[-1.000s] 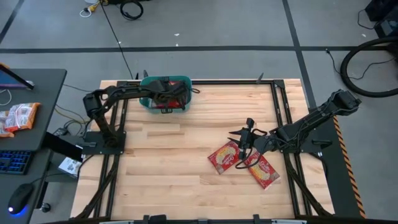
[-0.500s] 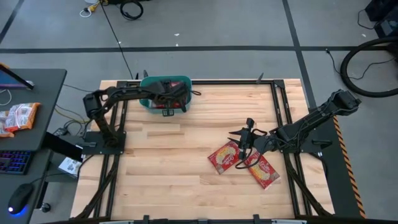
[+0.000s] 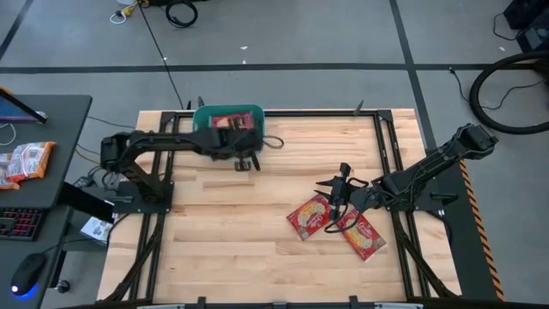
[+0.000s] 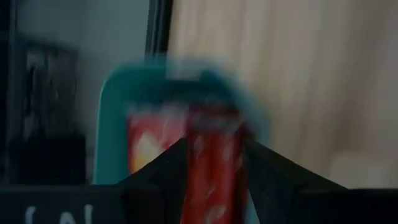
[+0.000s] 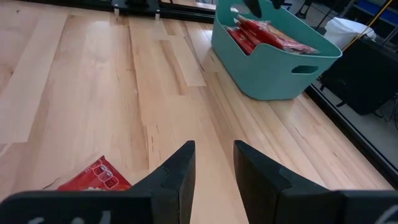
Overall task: Sort popcorn bags into baskets
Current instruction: Put the left red popcorn bag into the green bin
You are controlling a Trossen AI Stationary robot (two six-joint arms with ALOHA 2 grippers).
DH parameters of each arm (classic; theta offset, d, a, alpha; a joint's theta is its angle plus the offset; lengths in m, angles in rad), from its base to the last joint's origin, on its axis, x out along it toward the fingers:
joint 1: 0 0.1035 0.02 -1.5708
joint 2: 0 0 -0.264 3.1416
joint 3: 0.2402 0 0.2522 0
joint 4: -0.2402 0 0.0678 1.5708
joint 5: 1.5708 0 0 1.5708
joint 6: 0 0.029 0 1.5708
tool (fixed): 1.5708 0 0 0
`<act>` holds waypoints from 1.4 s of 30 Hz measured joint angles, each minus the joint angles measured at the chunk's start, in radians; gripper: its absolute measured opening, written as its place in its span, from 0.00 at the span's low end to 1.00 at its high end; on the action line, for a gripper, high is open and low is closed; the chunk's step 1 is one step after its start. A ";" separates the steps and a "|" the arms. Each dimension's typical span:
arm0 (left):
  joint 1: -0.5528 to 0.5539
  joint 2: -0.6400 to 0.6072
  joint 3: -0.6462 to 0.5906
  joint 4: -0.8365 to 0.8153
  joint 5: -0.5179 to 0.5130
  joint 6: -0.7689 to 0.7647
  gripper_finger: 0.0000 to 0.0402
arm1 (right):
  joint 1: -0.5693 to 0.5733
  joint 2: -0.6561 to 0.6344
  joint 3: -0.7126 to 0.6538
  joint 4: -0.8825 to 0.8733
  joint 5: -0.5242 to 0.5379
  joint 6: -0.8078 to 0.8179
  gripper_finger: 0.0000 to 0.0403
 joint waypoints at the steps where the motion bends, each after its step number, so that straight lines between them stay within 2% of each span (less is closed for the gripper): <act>1: -0.026 0.005 0.000 0.035 0.004 -0.001 0.39 | 0.000 0.000 0.000 0.002 0.000 0.000 0.28; 11: -0.216 0.052 0.000 0.289 -0.011 0.022 0.39 | 0.000 0.000 0.000 0.015 0.001 0.000 0.28; 14: -0.251 0.087 0.000 0.363 0.047 0.006 0.39 | 0.000 0.000 0.000 0.017 0.003 0.000 0.28; 19: -0.302 0.168 0.000 0.504 0.203 -0.011 0.39 | 0.000 0.000 0.000 0.013 -0.005 -0.008 0.28; 26: -0.361 0.285 0.000 0.726 0.423 -0.094 0.39 | 0.000 -0.001 0.000 -0.080 -0.031 -0.010 0.28; 30: -0.379 0.347 -0.001 0.823 0.483 -0.148 0.39 | 0.001 -0.002 0.000 -0.097 -0.047 -0.011 0.28; 33: -0.383 0.388 0.004 0.873 0.514 -0.209 0.39 | 0.001 -0.013 0.000 -0.094 -0.015 -0.016 0.28; 38: -0.399 0.464 0.053 0.868 0.515 -0.269 0.39 | 0.008 -0.059 0.000 -0.109 0.067 -0.016 0.28; 42: -0.416 0.512 0.075 0.856 0.517 -0.268 0.39 | 0.018 -0.092 0.000 -0.109 0.071 -0.016 0.28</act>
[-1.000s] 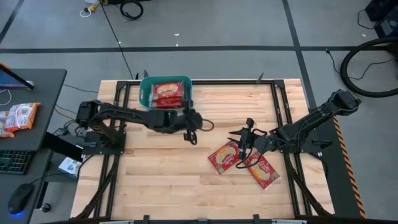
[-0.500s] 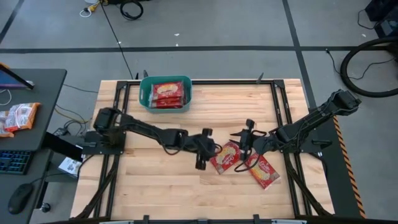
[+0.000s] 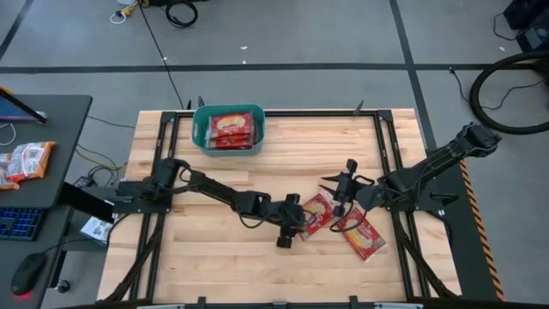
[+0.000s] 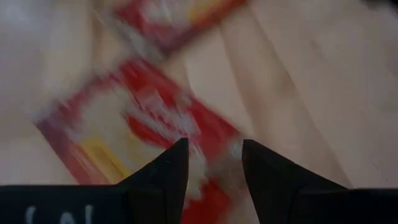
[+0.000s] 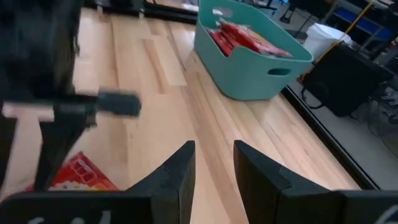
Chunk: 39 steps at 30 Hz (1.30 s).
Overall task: Sort popcorn bags into baskets
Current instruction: Put the left red popcorn bag into the green bin
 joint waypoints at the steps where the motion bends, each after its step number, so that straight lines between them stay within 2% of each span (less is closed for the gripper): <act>1: -0.003 0.011 -0.001 -0.026 0.003 -0.007 0.39 | 0.007 -0.005 0.000 0.001 -0.003 0.000 0.28; 7: 0.001 0.034 0.002 -0.170 -0.010 -0.113 0.39 | 0.039 -0.008 0.000 0.003 -0.007 0.004 0.28; 13: -0.001 -0.009 0.004 -0.379 -0.017 -0.233 0.39 | 0.044 -0.008 0.000 0.007 -0.007 0.005 0.28; 21: 0.001 -0.138 0.005 -0.857 -0.005 -0.315 0.39 | 0.044 -0.008 0.000 0.010 -0.007 0.008 0.28; 23: 0.001 -0.177 0.005 -0.934 -0.008 -0.335 0.39 | 0.044 -0.008 0.000 0.011 -0.007 0.008 0.28; 26: 0.001 -0.228 0.006 -0.974 -0.009 -0.347 0.39 | 0.044 -0.008 0.000 0.012 -0.007 0.008 0.28; 29: -0.003 -0.266 0.006 -0.934 -0.049 -0.383 0.39 | 0.044 -0.007 0.000 0.017 -0.007 0.008 0.28; 33: -0.016 -0.276 0.008 -0.869 -0.251 -0.515 0.39 | 0.044 -0.007 0.000 0.023 -0.007 0.008 0.28; 35: -0.023 -0.261 0.008 -0.840 -0.301 -0.563 0.39 | 0.044 -0.007 0.000 0.023 -0.007 0.008 0.28; 37: -0.031 -0.239 0.008 -0.810 -0.316 -0.598 0.39 | 0.044 -0.007 0.000 0.023 -0.007 0.008 0.28; 39: -0.038 -0.221 0.007 -0.790 -0.281 -0.603 0.39 | 0.044 -0.007 0.000 0.023 -0.008 0.008 0.28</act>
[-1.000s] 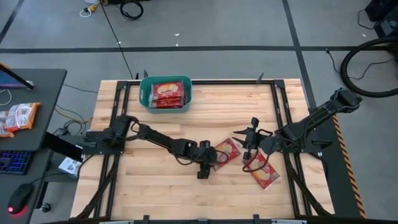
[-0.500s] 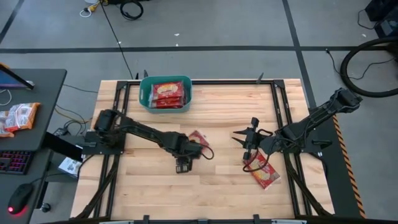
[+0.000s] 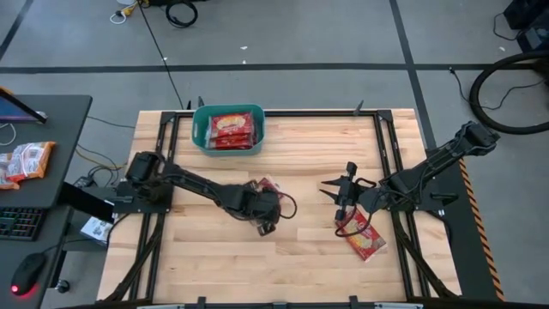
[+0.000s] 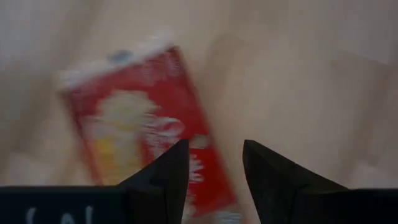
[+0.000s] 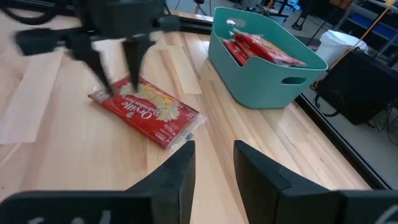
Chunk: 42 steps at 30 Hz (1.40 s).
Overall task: Sort popcorn bags into baskets
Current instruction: Put the left red popcorn bag into the green bin
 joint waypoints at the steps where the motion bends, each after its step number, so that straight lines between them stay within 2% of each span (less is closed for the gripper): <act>1: -0.001 0.009 0.000 0.000 0.024 -0.002 0.39 | 0.000 0.000 0.000 -0.001 0.000 0.000 0.28; 4: 0.000 0.041 0.000 -0.075 0.047 -0.051 0.39 | 0.000 0.000 0.000 0.003 0.000 -0.001 0.28; 9: 0.042 0.082 0.000 -0.130 0.025 -0.169 0.39 | 0.000 0.000 0.000 0.008 -0.002 0.000 0.28; 13: 0.077 0.099 0.000 -0.134 0.056 -0.147 0.39 | 0.000 0.000 0.000 0.009 -0.002 -0.001 0.28; 15: 0.090 0.105 0.000 -0.125 0.091 -0.088 0.39 | 0.000 0.000 0.000 0.006 -0.002 -0.001 0.28; 18: 0.100 0.106 0.001 -0.131 0.122 0.090 0.38 | 0.000 0.000 0.000 0.007 -0.002 -0.003 0.28; 23: 0.099 0.108 0.000 -0.172 0.089 0.449 0.35 | 0.000 0.000 0.000 0.006 -0.002 -0.003 0.28; 27: 0.100 0.110 -0.001 -0.211 0.065 0.646 0.35 | 0.000 0.000 0.000 0.007 -0.007 -0.003 0.28; 29: 0.100 0.110 0.004 -0.234 0.056 0.691 0.35 | 0.000 0.000 0.000 0.006 -0.007 -0.003 0.28; 32: 0.100 0.114 0.039 -0.321 0.043 0.677 0.35 | 0.000 0.000 0.000 0.006 -0.008 -0.003 0.28; 35: 0.096 0.111 0.097 -0.358 0.039 0.596 0.35 | 0.000 0.000 0.000 0.007 -0.008 -0.003 0.28; 39: 0.071 0.108 0.140 -0.344 0.039 0.418 0.35 | 0.000 0.000 0.000 0.006 -0.008 0.000 0.28; 42: 0.029 0.108 0.141 -0.323 0.028 0.360 0.35 | 0.000 0.000 0.000 0.006 -0.008 0.000 0.28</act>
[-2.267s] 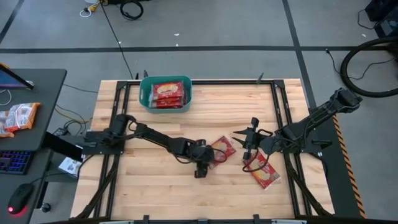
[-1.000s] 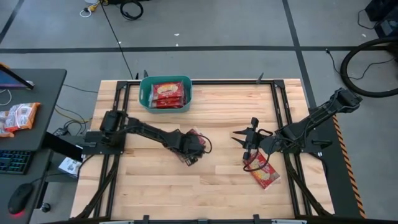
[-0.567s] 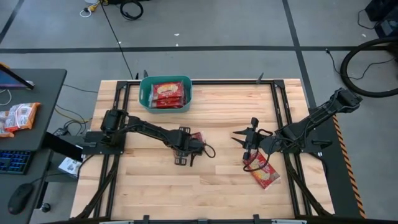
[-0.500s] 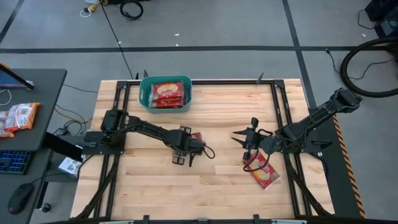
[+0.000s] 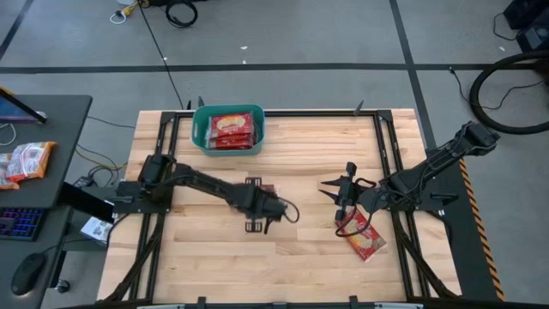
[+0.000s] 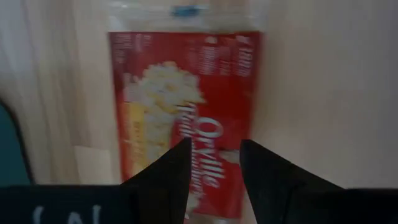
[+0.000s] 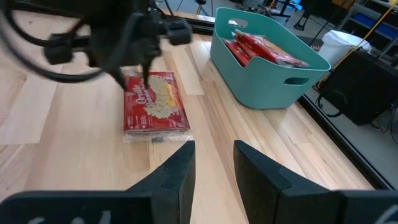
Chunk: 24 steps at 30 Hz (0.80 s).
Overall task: Sort popcorn bags into baskets
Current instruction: Put the left red popcorn bag into the green bin
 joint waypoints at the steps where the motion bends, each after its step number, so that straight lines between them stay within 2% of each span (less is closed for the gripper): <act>1: -0.017 0.000 0.000 -0.002 -0.016 -0.015 0.35 | 0.000 0.000 0.000 0.000 0.000 0.000 0.28; 4: -0.063 0.000 0.000 0.000 -0.084 -0.074 0.36 | 0.000 0.000 0.000 0.000 0.000 0.000 0.28; 7: -0.094 0.000 -0.001 0.003 -0.108 -0.100 0.38 | 0.000 0.000 0.000 0.002 -0.001 0.000 0.28; 14: -0.105 0.028 -0.064 0.070 -0.139 -0.174 0.53 | 0.000 0.000 0.000 0.007 -0.002 0.010 0.28; 20: -0.107 0.029 -0.065 0.069 -0.213 -0.142 0.57 | 0.000 0.000 0.000 0.009 -0.004 0.011 0.28; 24: -0.106 0.035 -0.064 0.077 -0.220 -0.117 0.57 | 0.000 0.000 0.000 0.007 -0.004 0.008 0.28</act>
